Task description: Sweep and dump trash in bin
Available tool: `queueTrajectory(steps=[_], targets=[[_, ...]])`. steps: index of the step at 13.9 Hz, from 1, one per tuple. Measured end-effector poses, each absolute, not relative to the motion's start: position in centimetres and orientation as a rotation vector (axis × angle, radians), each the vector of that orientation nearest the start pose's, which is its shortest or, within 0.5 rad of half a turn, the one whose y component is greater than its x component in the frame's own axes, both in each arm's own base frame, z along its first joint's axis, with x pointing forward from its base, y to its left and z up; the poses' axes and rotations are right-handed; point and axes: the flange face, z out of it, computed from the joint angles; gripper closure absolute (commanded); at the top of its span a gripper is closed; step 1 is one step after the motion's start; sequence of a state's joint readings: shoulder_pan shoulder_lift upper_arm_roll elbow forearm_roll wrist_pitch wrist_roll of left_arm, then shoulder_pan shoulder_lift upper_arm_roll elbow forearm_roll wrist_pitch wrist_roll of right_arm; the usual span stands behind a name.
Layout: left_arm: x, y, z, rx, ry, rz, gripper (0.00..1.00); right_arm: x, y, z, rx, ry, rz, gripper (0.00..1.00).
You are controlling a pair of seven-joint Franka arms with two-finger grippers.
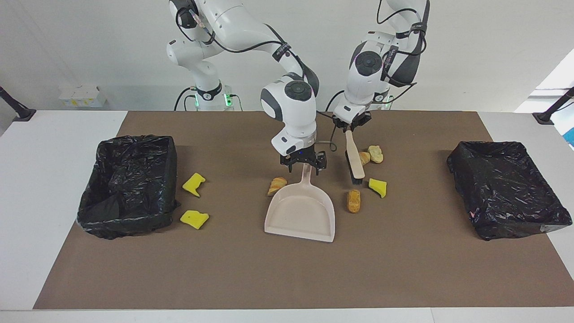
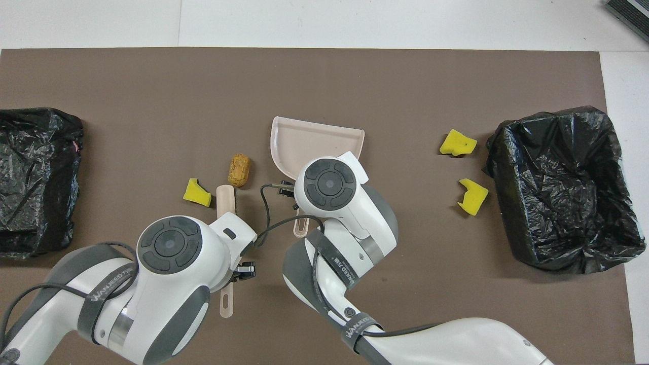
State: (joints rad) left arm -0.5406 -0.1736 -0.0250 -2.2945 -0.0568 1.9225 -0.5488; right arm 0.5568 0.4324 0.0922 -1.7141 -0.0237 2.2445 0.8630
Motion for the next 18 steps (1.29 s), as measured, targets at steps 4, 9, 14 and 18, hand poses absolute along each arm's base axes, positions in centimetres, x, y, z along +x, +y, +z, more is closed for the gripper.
queueTrajectory(steps=[4,9,14,18], targets=[[42.1,-22.9,42.1,-3.099,-0.044,0.25,1.0,53.3,40.0,33.8,-3.069,0.279,-0.056,0.3],[48.6,-20.0,44.3,-3.147,-0.066,0.166,1.0,52.2,40.1,33.8,-3.126,0.196,0.008,0.44],[53.2,-18.1,43.1,-3.16,0.13,0.115,1.0,52.2,40.2,34.0,-3.15,0.099,-0.026,0.45],[53.8,-17.2,42.8,-3.158,0.175,0.122,1.0,52.1,40.2,34.4,-3.159,-0.045,-0.026,0.46]])
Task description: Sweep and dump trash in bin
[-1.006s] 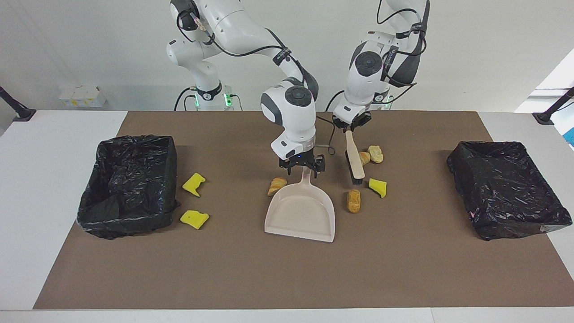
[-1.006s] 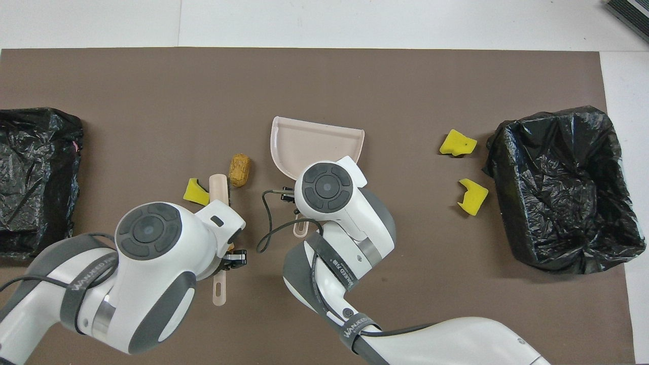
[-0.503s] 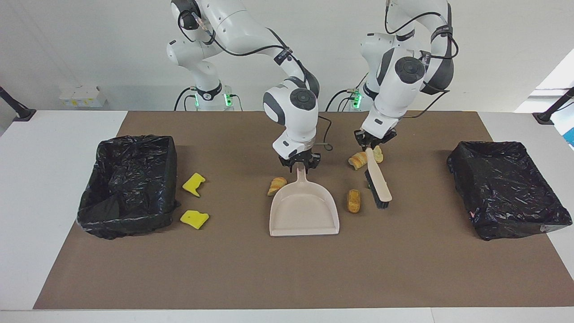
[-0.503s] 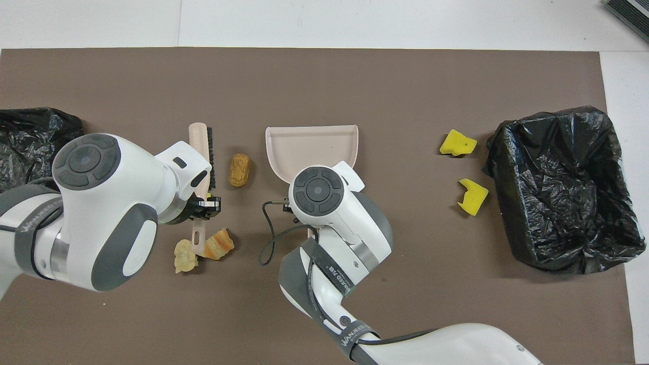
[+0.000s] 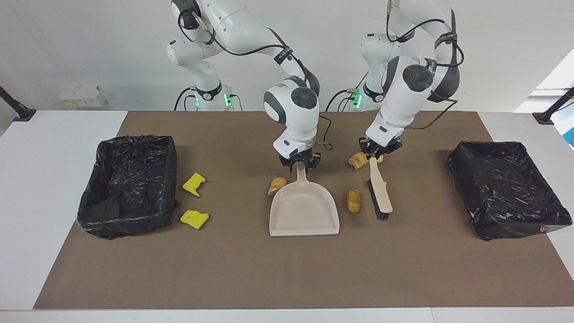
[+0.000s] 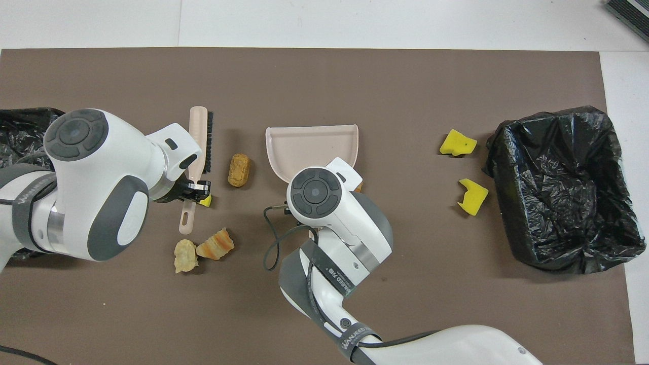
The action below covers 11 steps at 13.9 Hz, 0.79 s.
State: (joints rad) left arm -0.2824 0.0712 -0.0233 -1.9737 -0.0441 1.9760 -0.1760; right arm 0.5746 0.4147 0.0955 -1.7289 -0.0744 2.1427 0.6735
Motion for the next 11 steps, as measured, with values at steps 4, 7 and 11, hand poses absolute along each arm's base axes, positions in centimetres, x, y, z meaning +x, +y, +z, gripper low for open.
queueTrajectory(steps=[4,7,11], targets=[[53.8,-17.2,42.9,-3.159,0.179,0.119,1.0,51.8,40.6,35.0,-3.161,-0.101,-0.035,0.6],[54.1,-16.3,42.8,-3.157,0.22,0.117,1.0,51.6,40.5,35.0,-3.166,-0.171,-0.022,1.0],[55.0,-15.2,41.1,-3.103,0.285,0.115,1.0,52.1,38.3,35.5,-3.165,-0.517,0.082,1.0]])
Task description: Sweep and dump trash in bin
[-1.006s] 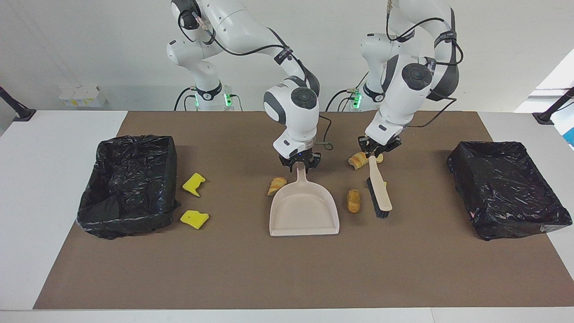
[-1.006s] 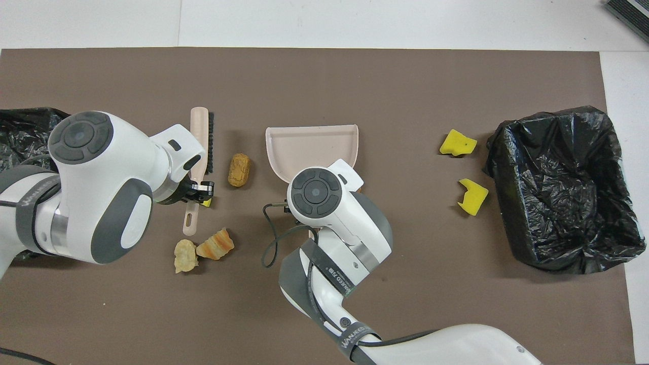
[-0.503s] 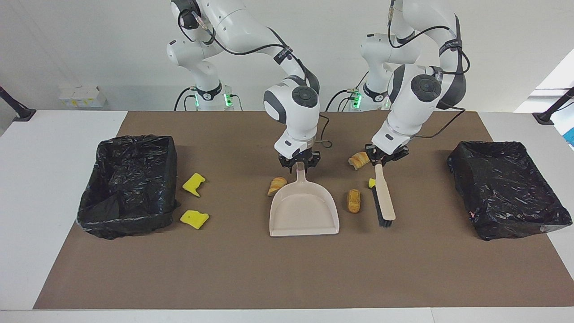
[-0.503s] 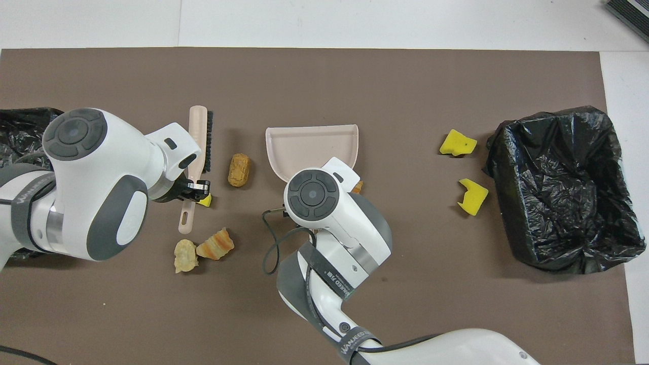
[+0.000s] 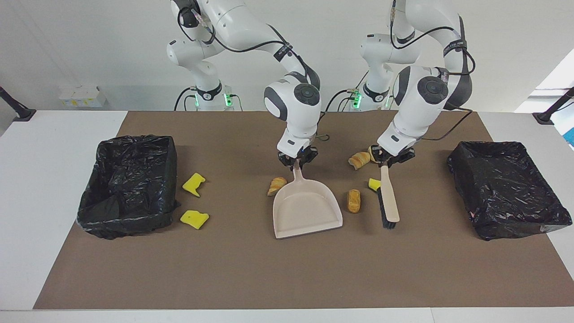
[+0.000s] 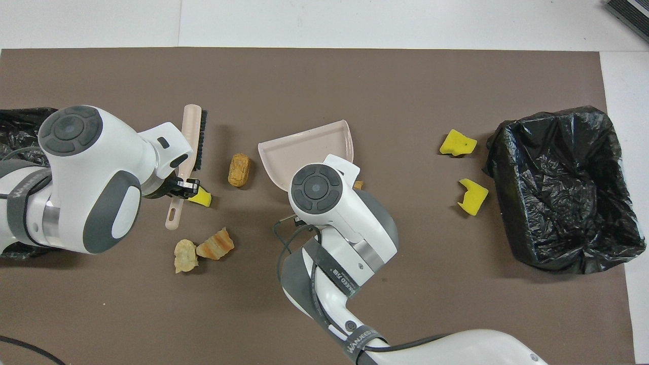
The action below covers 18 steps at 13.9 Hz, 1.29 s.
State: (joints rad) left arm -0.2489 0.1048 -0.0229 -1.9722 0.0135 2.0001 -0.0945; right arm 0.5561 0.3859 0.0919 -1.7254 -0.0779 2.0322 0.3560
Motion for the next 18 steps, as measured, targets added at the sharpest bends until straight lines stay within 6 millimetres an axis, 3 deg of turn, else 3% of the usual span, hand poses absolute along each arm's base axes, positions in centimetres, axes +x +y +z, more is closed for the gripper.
queueTrajectory(steps=[2,4,6,8,10,14,18], targets=[[55.5,-15.3,39.6,-3.097,0.318,0.124,1.0,53.0,35.6,37.3,-3.151,-0.631,0.122,1.0],[55.6,-15.6,38.4,-3.092,0.341,0.145,1.0,53.9,32.0,40.7,-3.117,-0.788,0.156,1.0],[55.3,-16.0,37.6,-3.088,0.358,0.164,1.0,54.2,28.0,43.9,-3.053,-0.991,0.217,1.0],[55.1,-16.2,37.4,-3.087,0.366,0.171,1.0,54.7,24.4,45.8,-2.97,-1.179,0.259,1.0],[55.1,-16.4,37.4,-3.086,0.373,0.172,1.0,55.3,22.1,45.9,-2.875,-1.363,0.298,1.0],[54.8,-16.9,37.4,-3.082,0.39,0.182,1.0,55.9,20.0,45.5,-2.7,-1.746,0.342,1.0],[54.5,-17.3,37.3,-3.077,0.403,0.204,1.0,57.8,16.2,45.1,-2.496,-2.103,0.345,1.0]])
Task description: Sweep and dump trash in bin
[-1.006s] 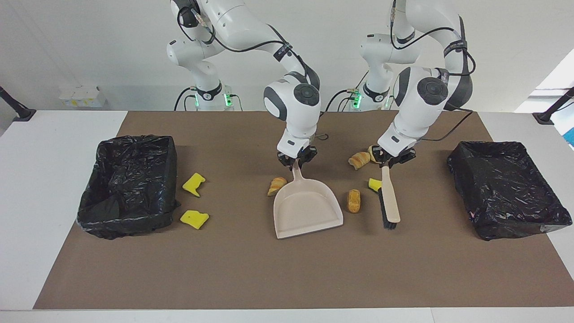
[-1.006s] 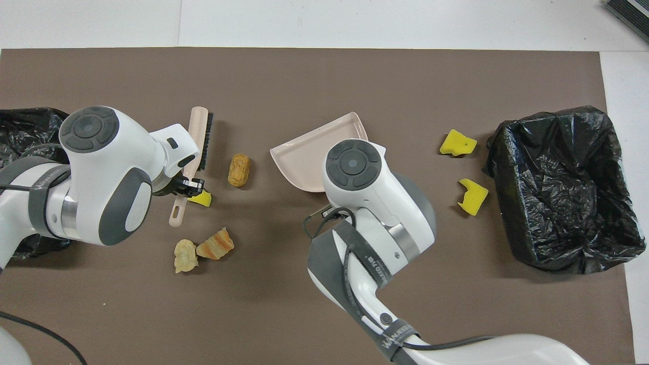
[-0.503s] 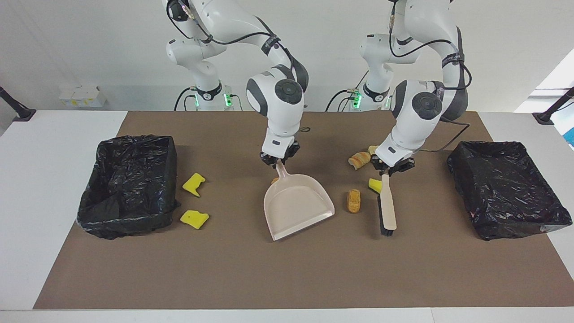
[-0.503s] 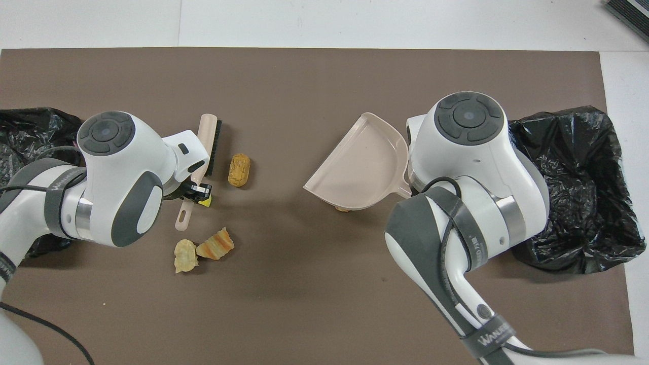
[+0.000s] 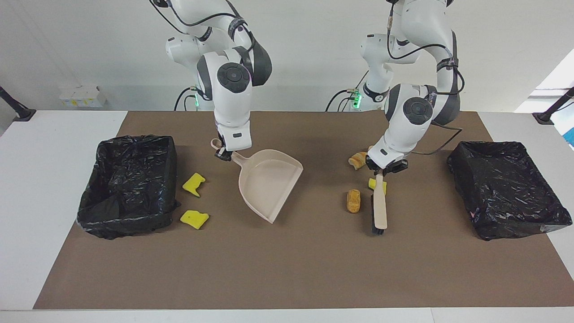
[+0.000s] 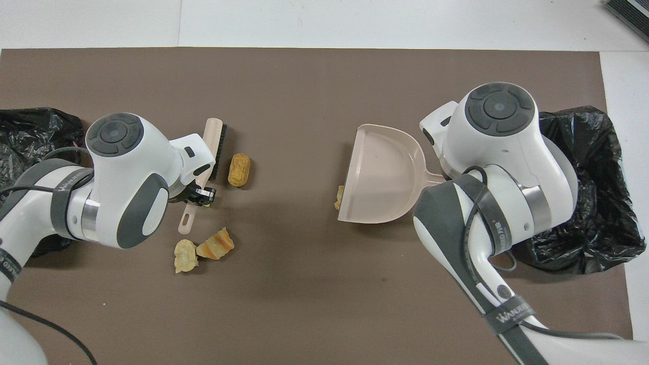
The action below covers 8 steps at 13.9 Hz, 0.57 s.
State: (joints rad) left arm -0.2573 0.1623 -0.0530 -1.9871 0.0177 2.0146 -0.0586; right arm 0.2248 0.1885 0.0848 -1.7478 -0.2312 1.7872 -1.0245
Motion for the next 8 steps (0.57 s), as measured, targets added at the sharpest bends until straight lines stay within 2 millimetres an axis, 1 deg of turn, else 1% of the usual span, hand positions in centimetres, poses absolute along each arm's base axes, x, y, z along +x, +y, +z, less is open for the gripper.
queueTrajectory(steps=[1,3,5,8], targets=[[54.5,-17.3,37.3,-3.077,0.404,0.207,1.0,57.8,16.2,44.9,-2.436,-2.182,0.358,1.0],[54.5,-17.3,37.3,-3.076,0.414,0.208,1.0,57.6,16.9,44.7,-2.342,-2.288,0.375,1.0],[54.5,-17.3,37.3,-3.073,0.444,0.208,1.0,57.4,17.1,44.0,-2.296,-2.36,0.413,1.0],[54.5,-17.2,37.3,-3.068,0.487,0.209,1.0,57.2,15.6,42.3,-2.293,-2.426,0.522,1.0]])
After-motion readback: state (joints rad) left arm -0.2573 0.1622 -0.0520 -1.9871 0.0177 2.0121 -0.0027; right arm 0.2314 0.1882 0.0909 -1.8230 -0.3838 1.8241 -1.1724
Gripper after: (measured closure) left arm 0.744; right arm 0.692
